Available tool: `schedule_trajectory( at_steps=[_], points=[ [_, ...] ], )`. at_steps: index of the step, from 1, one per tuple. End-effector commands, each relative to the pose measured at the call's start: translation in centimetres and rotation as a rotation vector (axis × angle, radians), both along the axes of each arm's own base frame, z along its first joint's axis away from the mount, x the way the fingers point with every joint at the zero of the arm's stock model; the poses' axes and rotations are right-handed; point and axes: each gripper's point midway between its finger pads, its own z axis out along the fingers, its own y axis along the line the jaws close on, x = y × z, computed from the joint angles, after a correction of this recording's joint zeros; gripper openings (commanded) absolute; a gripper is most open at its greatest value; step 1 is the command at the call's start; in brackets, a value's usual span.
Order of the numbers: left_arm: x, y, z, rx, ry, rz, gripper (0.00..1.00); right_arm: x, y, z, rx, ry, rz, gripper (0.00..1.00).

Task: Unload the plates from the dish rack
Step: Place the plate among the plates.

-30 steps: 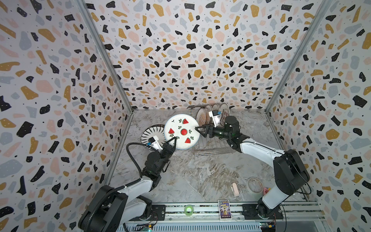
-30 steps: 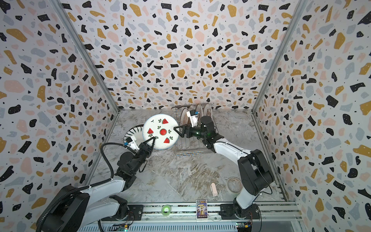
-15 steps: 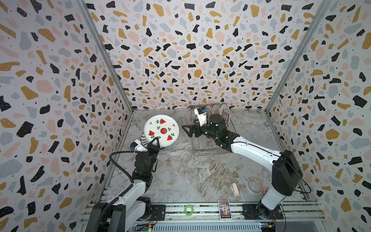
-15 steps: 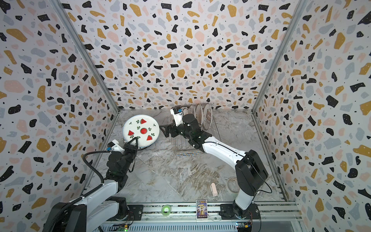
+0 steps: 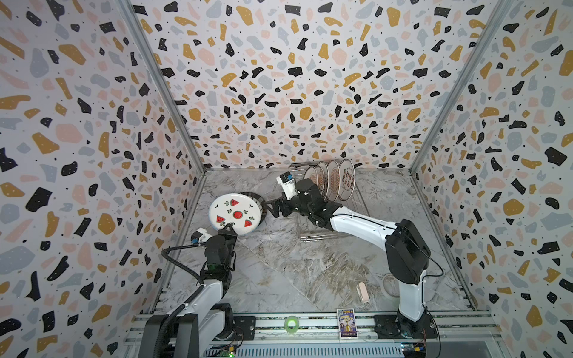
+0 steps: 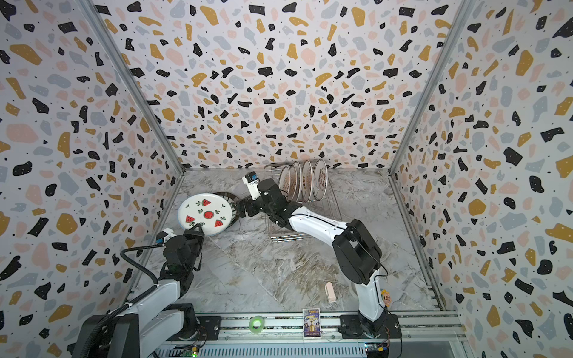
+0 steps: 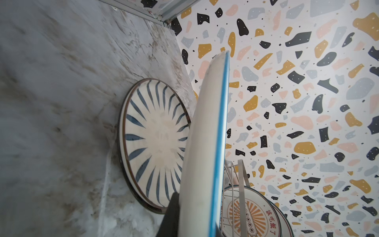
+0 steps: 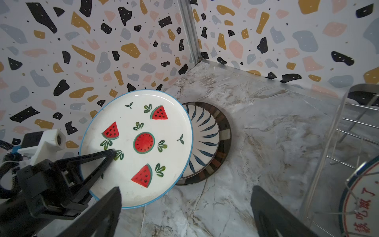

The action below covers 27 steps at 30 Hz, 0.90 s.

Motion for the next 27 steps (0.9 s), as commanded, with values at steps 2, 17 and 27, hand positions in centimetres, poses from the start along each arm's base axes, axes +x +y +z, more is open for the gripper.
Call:
schedule_trajectory(
  at_steps=[2, 17, 27],
  points=[
    [1.6, 1.0, 5.2, 0.033, -0.181, 0.035, 0.00, 0.1, 0.7, 1.5, -0.006, -0.032, 0.005, 0.99],
    [4.5, 1.8, 3.2, 0.067, -0.083, 0.053, 0.00, 0.8, 0.6, -0.7, -0.043, -0.013, -0.025, 0.99],
    [6.3, 1.5, 1.7, 0.060, -0.040, 0.027, 0.00, 1.1, 0.4, -1.5, -0.062, -0.015, -0.039, 0.99]
  ],
)
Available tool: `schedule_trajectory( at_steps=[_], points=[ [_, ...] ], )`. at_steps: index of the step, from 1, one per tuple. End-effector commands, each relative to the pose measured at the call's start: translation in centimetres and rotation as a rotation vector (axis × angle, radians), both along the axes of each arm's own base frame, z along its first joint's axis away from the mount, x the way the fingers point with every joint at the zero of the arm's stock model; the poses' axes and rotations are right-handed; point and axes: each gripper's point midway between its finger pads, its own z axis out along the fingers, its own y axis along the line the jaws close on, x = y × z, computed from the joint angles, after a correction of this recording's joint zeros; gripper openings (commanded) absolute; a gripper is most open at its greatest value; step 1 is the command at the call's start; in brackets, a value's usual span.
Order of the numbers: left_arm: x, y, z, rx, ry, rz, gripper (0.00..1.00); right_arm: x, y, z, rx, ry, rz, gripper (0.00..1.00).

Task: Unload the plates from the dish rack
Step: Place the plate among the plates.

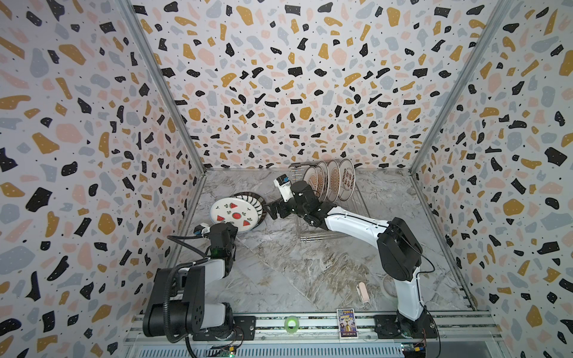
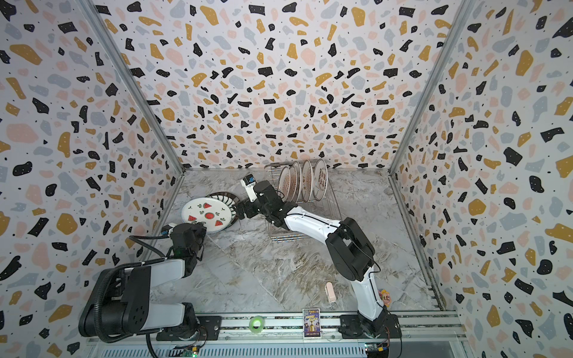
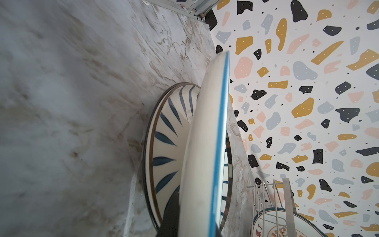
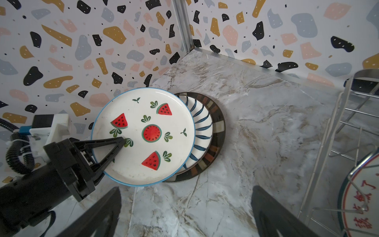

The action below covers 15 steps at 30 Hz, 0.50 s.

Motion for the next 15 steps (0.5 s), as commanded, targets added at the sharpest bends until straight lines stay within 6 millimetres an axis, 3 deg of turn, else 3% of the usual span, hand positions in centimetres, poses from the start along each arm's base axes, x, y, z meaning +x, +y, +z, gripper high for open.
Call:
schedule_trajectory(
  at_steps=[1, 15],
  points=[
    [2.6, 0.2, 5.7, 0.018, -0.209, -0.005, 0.00, 0.5, -0.1, 0.7, -0.005, -0.026, -0.014, 1.00],
    [4.0, -0.5, 2.1, 0.028, -0.101, -0.064, 0.09, 0.7, 0.0, 0.3, -0.011, -0.027, -0.020, 1.00]
  ],
)
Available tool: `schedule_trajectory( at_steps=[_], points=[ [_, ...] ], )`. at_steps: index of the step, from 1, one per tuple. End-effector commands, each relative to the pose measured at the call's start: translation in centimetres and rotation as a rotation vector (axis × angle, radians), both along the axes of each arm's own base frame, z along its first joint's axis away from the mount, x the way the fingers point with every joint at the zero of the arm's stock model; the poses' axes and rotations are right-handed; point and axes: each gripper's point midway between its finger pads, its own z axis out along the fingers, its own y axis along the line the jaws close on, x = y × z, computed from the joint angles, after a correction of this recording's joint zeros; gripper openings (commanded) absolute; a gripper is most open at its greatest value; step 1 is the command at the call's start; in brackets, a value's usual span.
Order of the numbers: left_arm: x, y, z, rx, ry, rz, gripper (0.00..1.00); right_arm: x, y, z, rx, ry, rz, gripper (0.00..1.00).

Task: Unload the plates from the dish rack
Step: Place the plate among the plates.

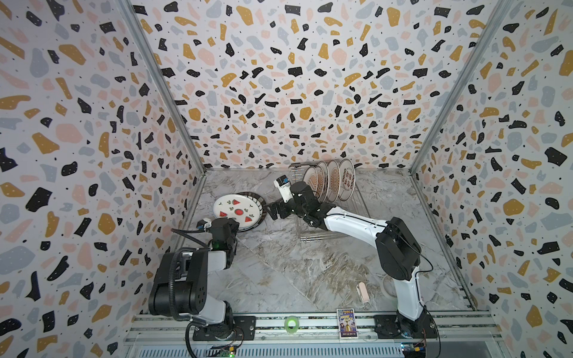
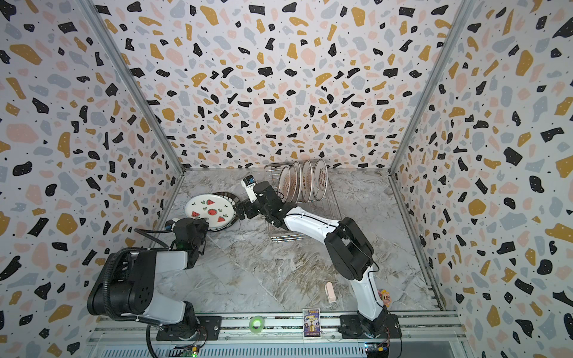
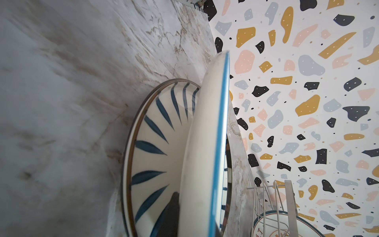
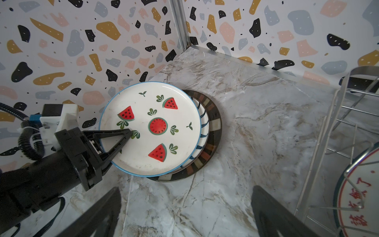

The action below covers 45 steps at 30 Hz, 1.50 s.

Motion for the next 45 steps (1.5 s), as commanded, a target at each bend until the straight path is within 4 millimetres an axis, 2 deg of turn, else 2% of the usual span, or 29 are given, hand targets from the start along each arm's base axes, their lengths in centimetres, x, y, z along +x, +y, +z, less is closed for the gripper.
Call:
schedule_trajectory(
  at_steps=[1, 4, 8, 13, 17, 21, 23, 31, 42, 43, 45],
  points=[
    [1.7, -0.1, 2.8, 0.032, -0.108, -0.030, 0.10, 0.4, 0.1, 0.9, 0.008, -0.020, -0.009, 1.00],
    [1.6, -0.2, 2.4, 0.028, -0.095, -0.033, 0.12, 0.4, 0.2, 0.9, 0.010, -0.018, -0.008, 1.00],
    [1.3, 0.4, 2.3, 0.065, -0.066, -0.013, 0.27, 0.4, 0.2, 1.0, 0.013, -0.018, -0.007, 1.00],
    [0.9, 1.1, 2.7, 0.118, -0.041, 0.015, 0.39, 0.3, 0.2, 0.9, 0.011, -0.015, -0.007, 1.00],
    [0.6, 1.9, 2.1, 0.159, 0.026, 0.040, 0.44, 0.3, 0.1, 0.9, 0.009, -0.015, -0.007, 1.00],
    [0.0, 2.5, 2.2, 0.180, 0.044, 0.071, 0.57, 0.3, 0.1, 0.9, 0.009, -0.015, -0.007, 1.00],
    [-0.2, 2.8, 2.3, 0.190, 0.051, 0.087, 0.59, 0.2, 0.1, 0.9, 0.009, -0.016, -0.005, 1.00],
    [-0.4, 3.2, 1.7, 0.200, 0.065, 0.108, 0.60, 0.2, 0.0, 0.7, 0.005, -0.013, -0.007, 1.00],
    [0.3, 3.1, -0.5, 0.196, 0.108, 0.095, 0.57, 0.2, 0.1, 0.4, 0.006, -0.009, -0.004, 1.00],
    [0.4, 3.0, -0.6, 0.191, 0.104, 0.092, 0.56, 0.2, 0.1, 0.4, 0.006, -0.009, -0.005, 1.00],
    [0.8, 2.7, -0.7, 0.182, 0.096, 0.077, 0.48, 0.2, 0.1, 0.5, 0.005, -0.011, -0.007, 0.99]
  ],
)
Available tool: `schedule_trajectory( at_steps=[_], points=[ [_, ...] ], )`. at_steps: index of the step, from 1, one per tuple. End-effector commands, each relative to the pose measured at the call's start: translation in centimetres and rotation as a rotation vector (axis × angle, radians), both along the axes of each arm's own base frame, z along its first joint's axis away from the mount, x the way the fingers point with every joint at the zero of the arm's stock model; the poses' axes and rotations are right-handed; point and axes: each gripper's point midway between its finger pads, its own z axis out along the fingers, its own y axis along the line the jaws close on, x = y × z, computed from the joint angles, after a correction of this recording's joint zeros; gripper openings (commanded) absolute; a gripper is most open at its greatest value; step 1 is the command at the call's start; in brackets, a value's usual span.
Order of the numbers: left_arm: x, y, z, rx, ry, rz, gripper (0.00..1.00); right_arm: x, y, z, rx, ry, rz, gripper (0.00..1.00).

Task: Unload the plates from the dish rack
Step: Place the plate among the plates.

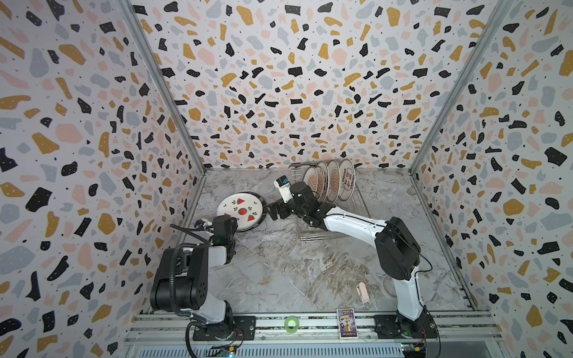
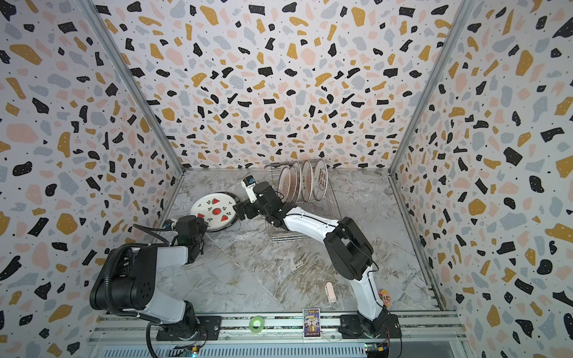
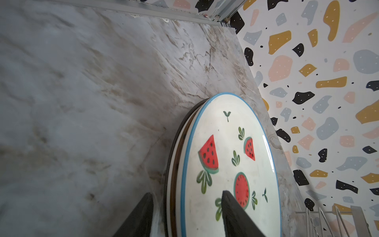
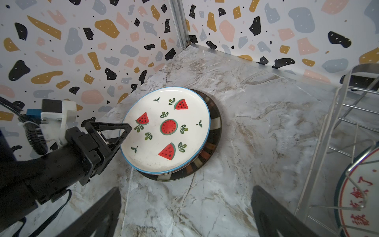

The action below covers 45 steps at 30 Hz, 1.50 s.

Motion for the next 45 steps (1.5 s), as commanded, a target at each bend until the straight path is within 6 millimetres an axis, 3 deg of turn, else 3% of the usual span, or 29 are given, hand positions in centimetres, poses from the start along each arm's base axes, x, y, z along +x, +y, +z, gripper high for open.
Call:
schedule_trajectory(
  at_steps=[1, 10, 17, 22, 28, 37, 39, 40, 45],
  points=[
    [1.4, 0.1, 1.4, 0.011, -0.059, -0.009, 0.46, 0.2, -0.1, 0.8, 0.007, -0.014, -0.009, 0.99],
    [1.2, 0.4, 1.2, 0.026, -0.049, 0.008, 0.44, 0.1, -0.2, 0.7, 0.005, -0.014, -0.013, 0.99],
    [1.5, 0.2, 0.4, 0.018, -0.037, -0.003, 0.32, 0.1, -0.5, 0.7, 0.000, -0.017, -0.018, 0.99],
    [1.4, 0.3, 0.5, 0.022, -0.036, -0.002, 0.35, 0.1, -0.6, 0.9, 0.001, -0.019, -0.020, 0.99],
    [0.9, 0.5, 1.1, 0.026, -0.042, 0.013, 0.51, 0.0, -1.4, 1.9, -0.003, -0.040, -0.040, 0.99],
    [-0.4, 0.8, 3.5, 0.043, -0.069, 0.035, 0.75, -1.0, -4.9, 6.3, 0.016, -0.137, -0.116, 1.00],
    [-1.0, 1.0, 4.3, 0.052, -0.077, 0.046, 0.88, -1.1, -6.1, 7.3, 0.015, -0.162, -0.152, 0.99],
    [-1.2, 1.0, 4.5, 0.054, -0.079, 0.047, 1.00, -1.0, -6.6, 7.8, 0.015, -0.170, -0.170, 0.99],
    [-2.2, 0.6, 7.2, 0.067, -0.142, 0.021, 1.00, -0.1, -10.3, 9.5, 0.006, -0.197, -0.278, 0.99]
  ],
)
